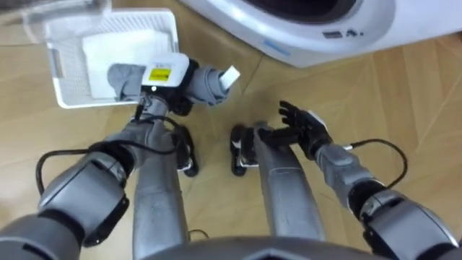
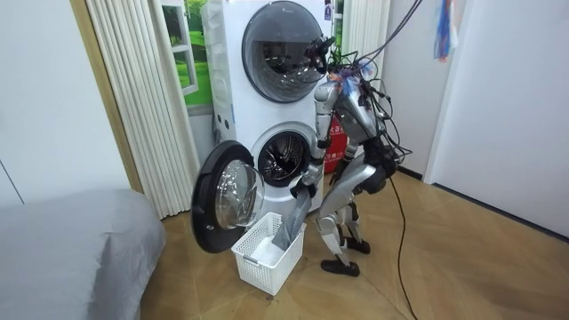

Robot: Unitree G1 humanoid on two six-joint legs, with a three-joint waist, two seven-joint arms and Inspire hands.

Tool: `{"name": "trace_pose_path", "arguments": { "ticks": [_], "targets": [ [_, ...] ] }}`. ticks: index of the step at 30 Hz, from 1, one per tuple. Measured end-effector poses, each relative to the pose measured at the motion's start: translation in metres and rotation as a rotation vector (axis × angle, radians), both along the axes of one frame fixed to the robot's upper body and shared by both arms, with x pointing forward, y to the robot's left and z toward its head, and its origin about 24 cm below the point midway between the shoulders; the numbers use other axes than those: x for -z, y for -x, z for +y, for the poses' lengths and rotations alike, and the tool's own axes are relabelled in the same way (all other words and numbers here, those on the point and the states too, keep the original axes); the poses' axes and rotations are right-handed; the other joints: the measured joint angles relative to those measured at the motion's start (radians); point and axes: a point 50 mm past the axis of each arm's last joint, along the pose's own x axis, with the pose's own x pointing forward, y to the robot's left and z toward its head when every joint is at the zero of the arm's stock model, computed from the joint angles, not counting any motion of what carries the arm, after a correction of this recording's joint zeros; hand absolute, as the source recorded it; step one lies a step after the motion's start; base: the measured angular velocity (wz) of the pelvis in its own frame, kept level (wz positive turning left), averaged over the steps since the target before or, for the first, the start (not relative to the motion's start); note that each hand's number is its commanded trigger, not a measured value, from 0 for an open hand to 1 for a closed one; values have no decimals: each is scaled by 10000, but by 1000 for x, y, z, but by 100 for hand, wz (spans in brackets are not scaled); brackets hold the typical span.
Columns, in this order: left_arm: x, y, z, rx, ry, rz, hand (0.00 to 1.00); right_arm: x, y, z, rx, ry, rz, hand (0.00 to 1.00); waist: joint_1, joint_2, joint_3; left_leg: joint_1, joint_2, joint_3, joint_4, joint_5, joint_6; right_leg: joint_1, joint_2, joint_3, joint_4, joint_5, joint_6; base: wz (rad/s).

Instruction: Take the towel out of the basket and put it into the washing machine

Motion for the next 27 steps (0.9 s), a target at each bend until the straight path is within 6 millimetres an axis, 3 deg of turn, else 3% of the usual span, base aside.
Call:
{"name": "trace_pose_path", "arguments": {
  "ticks": [8,16,19,20,27],
  "targets": [
    [-1,4,13,-1840,1637,-567,100,6,10,-2,-559,657,287,0,239,138,-67,1309,-12,25,-800,126,-188,1313,-175,-574,-734,102,-102,1],
    [-1,9,1,-2973,4584,-134,100,9,17,-3,-892,885,347,0,566,306,-158,1995,-12,-54,-1375,343,-218,2154,-95,-789,-1517,304,-178,4],
    [6,17,-6,-3433,6248,667,100,12,23,-2,-1068,956,462,0,680,375,-228,2422,-155,-59,-1896,546,-226,2556,-133,-810,-1941,441,-137,6],
    [9,21,-9,-3551,6934,1144,100,13,25,-1,-1073,941,504,0,703,391,-303,2533,-208,-48,-2050,607,-216,2631,-167,-800,-2029,459,-110,6],
    [17,33,-26,-3379,11006,3644,100,9,19,1,-1138,588,249,0,965,355,-362,2651,-272,-95,-2189,736,-258,2747,-178,-815,-2183,504,-115,2]
  ]
}}
